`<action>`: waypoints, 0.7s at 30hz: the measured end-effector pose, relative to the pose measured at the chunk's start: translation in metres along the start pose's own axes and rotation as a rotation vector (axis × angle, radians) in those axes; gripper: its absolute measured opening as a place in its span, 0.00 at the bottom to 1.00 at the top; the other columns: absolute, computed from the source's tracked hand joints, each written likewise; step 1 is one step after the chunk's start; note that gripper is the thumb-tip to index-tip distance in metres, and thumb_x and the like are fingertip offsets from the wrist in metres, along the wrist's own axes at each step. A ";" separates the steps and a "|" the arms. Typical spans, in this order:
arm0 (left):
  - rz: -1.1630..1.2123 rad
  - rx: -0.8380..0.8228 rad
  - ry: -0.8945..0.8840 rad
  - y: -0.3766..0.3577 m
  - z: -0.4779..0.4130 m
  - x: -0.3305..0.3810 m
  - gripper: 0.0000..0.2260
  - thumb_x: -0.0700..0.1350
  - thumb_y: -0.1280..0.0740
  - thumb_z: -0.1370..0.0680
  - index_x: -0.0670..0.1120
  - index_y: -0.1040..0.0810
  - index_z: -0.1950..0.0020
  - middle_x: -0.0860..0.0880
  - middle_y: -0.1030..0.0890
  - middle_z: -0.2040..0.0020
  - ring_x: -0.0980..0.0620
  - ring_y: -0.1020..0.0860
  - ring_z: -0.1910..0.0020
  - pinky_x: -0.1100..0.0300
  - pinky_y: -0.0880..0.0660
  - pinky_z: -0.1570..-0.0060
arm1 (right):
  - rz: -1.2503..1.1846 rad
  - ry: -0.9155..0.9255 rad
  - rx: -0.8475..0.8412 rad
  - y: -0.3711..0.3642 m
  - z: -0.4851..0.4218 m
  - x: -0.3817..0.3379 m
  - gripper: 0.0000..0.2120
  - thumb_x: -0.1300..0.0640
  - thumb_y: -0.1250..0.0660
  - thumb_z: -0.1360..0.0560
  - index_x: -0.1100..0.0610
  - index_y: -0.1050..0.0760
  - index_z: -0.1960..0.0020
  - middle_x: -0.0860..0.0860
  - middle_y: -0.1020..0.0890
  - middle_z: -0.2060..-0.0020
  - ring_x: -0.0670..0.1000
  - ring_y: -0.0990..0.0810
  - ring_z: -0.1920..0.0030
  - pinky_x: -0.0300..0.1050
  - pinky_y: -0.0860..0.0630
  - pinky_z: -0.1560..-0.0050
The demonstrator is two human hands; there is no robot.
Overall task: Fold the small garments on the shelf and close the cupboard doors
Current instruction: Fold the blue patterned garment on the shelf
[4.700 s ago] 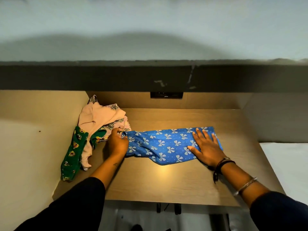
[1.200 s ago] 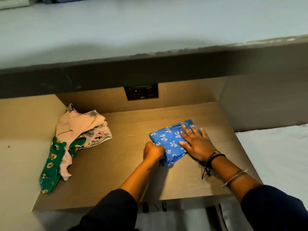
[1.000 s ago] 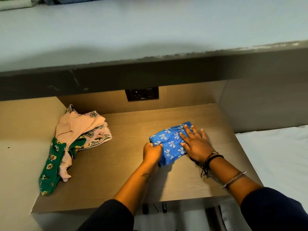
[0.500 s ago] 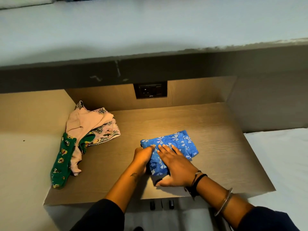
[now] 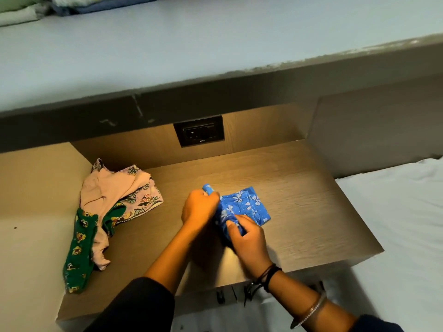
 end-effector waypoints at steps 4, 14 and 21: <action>0.010 -0.085 -0.109 -0.039 0.010 0.055 0.14 0.55 0.35 0.28 0.46 0.29 0.67 0.47 0.22 0.69 0.46 0.23 0.68 0.58 0.29 0.65 | -0.260 -0.287 0.197 0.032 -0.006 0.034 0.09 0.66 0.34 0.25 0.54 0.21 0.59 0.50 0.20 0.67 0.45 0.26 0.68 0.41 0.28 0.66; 0.388 -0.064 -0.193 -0.064 0.015 0.029 0.05 0.44 0.38 0.20 0.50 0.24 0.54 0.48 0.19 0.55 0.50 0.22 0.58 0.51 0.23 0.53 | -0.086 -0.458 0.206 0.077 -0.017 0.071 0.07 0.67 0.37 0.27 0.56 0.24 0.57 0.55 0.17 0.61 0.55 0.20 0.61 0.50 0.22 0.62; 0.369 -0.047 0.160 -0.085 0.028 -0.031 0.20 0.53 0.29 0.27 0.46 0.32 0.43 0.46 0.23 0.44 0.50 0.21 0.54 0.55 0.20 0.55 | 0.248 -0.350 0.115 0.085 -0.032 0.048 0.12 0.62 0.39 0.27 0.59 0.25 0.45 0.58 0.24 0.44 0.58 0.24 0.45 0.48 0.27 0.47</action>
Point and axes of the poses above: each hand's wrist, its own z-axis away from the middle knuckle, its own y-axis out of the back of the hand, x = y × z, the point moved 9 cm from there along -z, towards the middle knuckle
